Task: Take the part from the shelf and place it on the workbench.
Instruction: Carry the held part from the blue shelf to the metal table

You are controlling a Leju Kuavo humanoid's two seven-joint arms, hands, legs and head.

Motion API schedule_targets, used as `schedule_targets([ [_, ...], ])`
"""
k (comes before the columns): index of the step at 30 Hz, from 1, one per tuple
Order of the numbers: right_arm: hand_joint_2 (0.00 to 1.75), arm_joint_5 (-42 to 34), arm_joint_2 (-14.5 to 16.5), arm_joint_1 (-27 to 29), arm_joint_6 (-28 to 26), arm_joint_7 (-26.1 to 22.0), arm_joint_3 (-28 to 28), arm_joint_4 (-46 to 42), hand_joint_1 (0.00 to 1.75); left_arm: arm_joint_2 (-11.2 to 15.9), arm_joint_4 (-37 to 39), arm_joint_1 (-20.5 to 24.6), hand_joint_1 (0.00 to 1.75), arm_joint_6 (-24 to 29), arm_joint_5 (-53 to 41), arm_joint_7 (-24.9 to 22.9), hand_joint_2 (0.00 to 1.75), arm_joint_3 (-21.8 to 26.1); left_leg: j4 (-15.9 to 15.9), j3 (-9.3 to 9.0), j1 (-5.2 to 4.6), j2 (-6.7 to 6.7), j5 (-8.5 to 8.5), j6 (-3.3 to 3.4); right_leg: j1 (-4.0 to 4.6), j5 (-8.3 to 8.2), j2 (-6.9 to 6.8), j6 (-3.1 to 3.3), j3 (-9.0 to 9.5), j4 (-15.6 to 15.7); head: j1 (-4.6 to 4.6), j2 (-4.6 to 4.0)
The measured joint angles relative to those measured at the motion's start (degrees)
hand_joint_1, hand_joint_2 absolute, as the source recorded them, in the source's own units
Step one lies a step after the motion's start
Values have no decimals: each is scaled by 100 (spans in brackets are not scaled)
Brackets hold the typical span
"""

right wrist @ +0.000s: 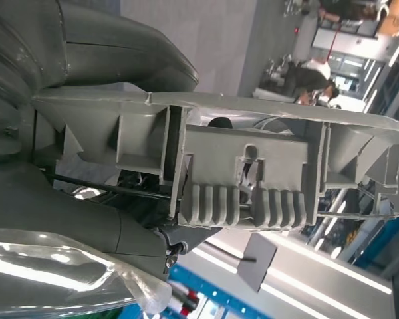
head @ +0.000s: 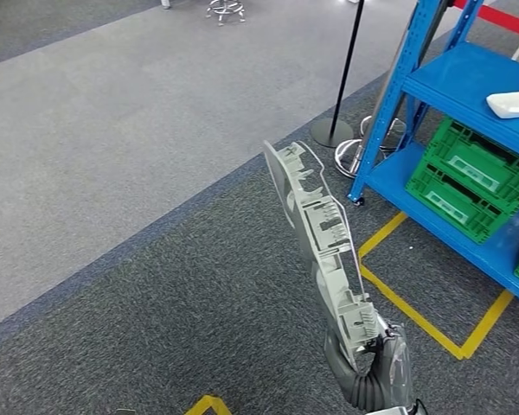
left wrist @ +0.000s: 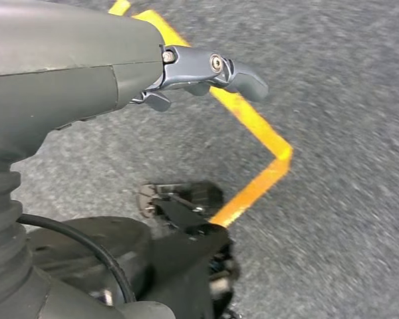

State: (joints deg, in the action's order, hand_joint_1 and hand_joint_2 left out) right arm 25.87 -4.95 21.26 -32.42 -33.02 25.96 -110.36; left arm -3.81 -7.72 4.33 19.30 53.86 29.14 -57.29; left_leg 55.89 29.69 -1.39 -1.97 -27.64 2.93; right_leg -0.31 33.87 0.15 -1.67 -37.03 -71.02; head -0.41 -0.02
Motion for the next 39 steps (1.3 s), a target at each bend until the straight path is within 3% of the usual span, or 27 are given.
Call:
schedule_targets([
  [1, 175, 9, -13, -6, -23, 21, 20, 0, 175, 1, 0, -6, 0, -3, 0, -48, 175, -4, 31, 23, -7, -75, 6, -2, 7, -189, 57, 26, 224, 380, 0, 0],
  [3, 175, 11, -30, -30, -60, 57, 52, -3, 175, 2, 0, -2, 0, 1, 1, -129, 175, -9, 112, 91, -25, -208, 8, -20, 0, -386, 257, 67, 621, 1082, -1, 0],
  [5, 175, 8, -46, -51, -73, 77, 74, -6, 175, 6, 0, 2, 0, 7, 3, -165, 175, -12, 178, 194, -17, -321, 34, -71, -1, -374, 346, 87, 741, 1327, -4, 0],
  [7, 175, 14, -62, -68, -80, 94, 98, -8, 175, 30, 1, -17, 0, 8, 11, -170, 175, -14, 221, 272, -3, -390, 57, -131, -8, -406, 240, 122, 732, 1363, -2, 0],
  [9, 175, 32, -75, -87, -88, 109, 126, -11, 175, 50, 3, -29, 0, 9, 13, -155, 175, -16, 433, 384, -3, -231, -88, -202, -37, -439, 111, 161, 735, 1393, -40, 0],
  [11, 175, 60, -85, -97, -97, 118, 155, -15, 175, 54, 4, -7, 0, 16, 9, -126, 175, -17, 1063, 673, 42, 19, -439, -293, -48, -447, -37, 171, 733, 1401, -85, 0],
  [12, 175, 82, -93, -102, -99, 127, 167, -17, 175, 56, 4, 6, 0, 21, 8, -105, 175, -18, 1440, 847, 80, 81, -599, -334, -48, -446, -118, 171, 728, 1399, -95, 0],
  [13, 175, 116, -103, -108, -99, 142, 178, -17, 175, 56, 4, 14, 0, 26, 5, -78, 175, -19, 1714, 972, 117, 112, -680, -367, -48, -445, -198, 170, 724, 1398, -92, 0],
  [14, 175, 165, -115, -118, -99, 164, 189, -17, 175, 56, 4, 17, 0, 31, -1, -52, 175, -21, 1800, 1009, 150, 129, -654, -392, -50, -442, -273, 165, 720, 1397, -93, 0],
  [15, 175, 234, -127, -132, -100, 192, 205, -17, 175, 55, 4, 18, 0, 39, -7, -30, 175, -26, 1664, 937, 178, 147, -527, -409, -52, -439, -341, 159, 722, 1397, -95, 0],
  [16, 175, 310, -138, -150, -105, 221, 222, -17, 175, 52, 4, 21, 0, 50, -13, -18, 175, -32, 1334, 765, 196, 200, -331, -416, -55, -433, -404, 149, 730, 1397, -93, 0],
  [18, 175, 443, -161, -189, -123, 264, 263, -17, 175, 35, 3, 49, 0, 69, -32, -18, 175, -46, 577, 389, 172, 467, -41, -392, -44, -416, -518, 104, 746, 1392, -96, 0],
  [20, 175, 509, -185, -219, -145, 282, 303, -17, 175, 11, 1, 85, 0, 79, -58, -22, 175, -63, 243, 261, 112, 631, 22, -313, -26, -408, -629, 34, 750, 1392, -97, 0],
  [22, 175, 522, -210, -249, -158, 305, 342, -17, 175, 1, 1, 88, 0, 100, -85, -31, 175, -104, 208, 287, 88, 524, 47, -212, -37, -397, -716, -43, 754, 1405, -98, 0],
  [24, 175, 509, -241, -287, -163, 334, 382, -16, 175, -3, 1, 75, 0, 123, -86, -47, 175, -143, 155, 277, 94, 397, 97, -115, -67, -252, -502, -94, 684, 1243, -77, 0],
  [26, 175, 506, -273, -311, -173, 347, 427, -12, 175, -8, 1, 78, 0, 130, -63, -56, 175, -151, 131, 280, 87, 270, 134, -41, -76, 86, -153, -94, 389, 618, -40, 0],
  [28, 175, 515, -304, -313, -199, 359, 466, 1, 175, -9, 0, 83, 0, 128, -52, -84, 175, -154, 134, 294, 60, 125, 145, -8, -61, 353, -35, -72, 3, -136, -28, 0],
  [29, 175, 519, -320, -307, -222, 370, 478, 7, 175, -7, 1, 78, 0, 126, -53, -105, 175, -158, 137, 294, 49, 43, 146, -4, -53, 341, -22, -60, -100, -291, -27, 0],
  [30, 175, 522, -332, -301, -250, 380, 486, 13, 175, -5, 1, 73, 0, 124, -54, -125, 175, -164, 142, 290, 42, -42, 146, -3, -45, 214, -11, -44, -95, -214, -27, 0],
  [31, 175, 523, -342, -295, -276, 388, 491, 15, 175, -5, 2, 69, 0, 121, -54, -138, 175, -173, 151, 285, 38, -126, 145, -4, -40, -2, 27, -25, 15, 79, -26, 0],
  [33, 175, 527, -355, -292, -315, 394, 498, 14, 175, -8, 2, 72, 0, 113, -57, -141, 175, -188, 201, 304, 30, -274, 132, -21, -53, -378, 250, 9, 341, 869, -27, 0],
  [35, 175, 538, -364, -285, -341, 399, 509, 5, 175, -14, 1, 79, 0, 104, -63, -142, 175, -198, 244, 366, 33, -394, 131, -68, -61, -468, 411, 24, 525, 1260, -32, 0],
  [37, 175, 571, -375, -274, -359, 419, 521, -3, 175, -17, 1, 66, 0, 101, -69, -146, 175, -208, 256, 420, 49, -500, 152, -129, -58, -465, 341, 48, 559, 1293, -34, 0],
  [39, 175, 669, -388, -268, -375, 465, 531, -4, 175, -23, 1, 55, 0, 103, -83, -152, 175, -231, 395, 485, 42, -378, 64, -190, -73, -486, 211, 92, 583, 1329, -49, 0],
])
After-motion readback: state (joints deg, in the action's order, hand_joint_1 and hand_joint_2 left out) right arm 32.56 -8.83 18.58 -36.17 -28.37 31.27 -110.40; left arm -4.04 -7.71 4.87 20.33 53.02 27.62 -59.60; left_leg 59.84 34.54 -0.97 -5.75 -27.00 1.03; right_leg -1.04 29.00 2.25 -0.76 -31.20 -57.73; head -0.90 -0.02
